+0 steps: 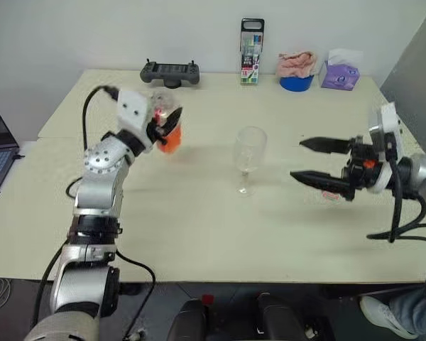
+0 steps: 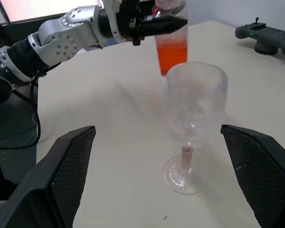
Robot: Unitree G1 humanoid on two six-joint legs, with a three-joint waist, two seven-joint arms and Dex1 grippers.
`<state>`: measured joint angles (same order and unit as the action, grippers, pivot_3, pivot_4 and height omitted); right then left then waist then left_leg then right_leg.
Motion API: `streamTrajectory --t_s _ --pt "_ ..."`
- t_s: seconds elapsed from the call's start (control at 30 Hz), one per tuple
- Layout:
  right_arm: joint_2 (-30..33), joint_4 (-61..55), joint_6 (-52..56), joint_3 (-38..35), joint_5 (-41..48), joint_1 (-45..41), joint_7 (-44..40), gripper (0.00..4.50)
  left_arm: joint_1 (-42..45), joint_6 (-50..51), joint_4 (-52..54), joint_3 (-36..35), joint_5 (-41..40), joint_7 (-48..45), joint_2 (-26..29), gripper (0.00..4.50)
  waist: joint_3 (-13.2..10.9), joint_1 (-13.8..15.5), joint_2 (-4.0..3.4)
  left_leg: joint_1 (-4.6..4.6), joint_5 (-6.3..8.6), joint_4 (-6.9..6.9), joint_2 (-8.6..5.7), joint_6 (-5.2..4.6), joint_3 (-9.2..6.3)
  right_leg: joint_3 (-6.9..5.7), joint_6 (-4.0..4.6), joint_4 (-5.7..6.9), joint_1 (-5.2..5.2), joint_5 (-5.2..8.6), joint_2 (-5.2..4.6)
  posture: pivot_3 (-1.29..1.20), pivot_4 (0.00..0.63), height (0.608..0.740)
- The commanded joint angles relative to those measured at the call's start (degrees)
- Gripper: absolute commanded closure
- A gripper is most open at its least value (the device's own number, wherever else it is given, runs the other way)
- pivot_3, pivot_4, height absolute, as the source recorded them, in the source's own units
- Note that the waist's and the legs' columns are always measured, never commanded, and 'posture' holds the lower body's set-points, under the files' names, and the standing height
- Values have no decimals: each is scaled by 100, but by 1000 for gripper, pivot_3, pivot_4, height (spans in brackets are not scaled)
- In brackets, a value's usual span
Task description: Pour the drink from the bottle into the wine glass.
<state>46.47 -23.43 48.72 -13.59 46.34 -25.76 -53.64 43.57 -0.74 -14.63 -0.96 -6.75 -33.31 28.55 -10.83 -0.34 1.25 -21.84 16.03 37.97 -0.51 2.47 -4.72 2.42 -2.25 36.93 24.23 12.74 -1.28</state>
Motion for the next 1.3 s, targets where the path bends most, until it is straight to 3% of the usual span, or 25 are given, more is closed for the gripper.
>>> streamTrajectory --t_s 0.03,0.33,0.67,1.3 --pt "-62 -362 -15 -253 133 35 440 0 310 -815 -249 318 408 -220 42 2372 0 -11 0 4 0 0 -3 0 4 2 0 0 0 0 3 0 150 740" --pt "-189 -870 -141 -43 31 394 1007 0 993 -2288 -1209 844 1207 -111 -109 2372 0 -2 0 3 -2 5 -4 -1 1 0 2 1 -1 -1 24 0 150 740" --pt "-287 -1018 -284 145 -85 584 1339 0 1413 -2878 -1644 1171 1923 234 -372 2372 0 0 0 2 -2 6 -7 -1 1 0 2 4 -1 -2 20 0 150 740" --pt "-240 -923 -531 258 -311 637 1334 0 1983 -4028 -2201 1740 3565 1275 36 2372 0 3 1 3 -2 10 -8 -2 1 0 1 9 -2 -2 22 0 150 740"
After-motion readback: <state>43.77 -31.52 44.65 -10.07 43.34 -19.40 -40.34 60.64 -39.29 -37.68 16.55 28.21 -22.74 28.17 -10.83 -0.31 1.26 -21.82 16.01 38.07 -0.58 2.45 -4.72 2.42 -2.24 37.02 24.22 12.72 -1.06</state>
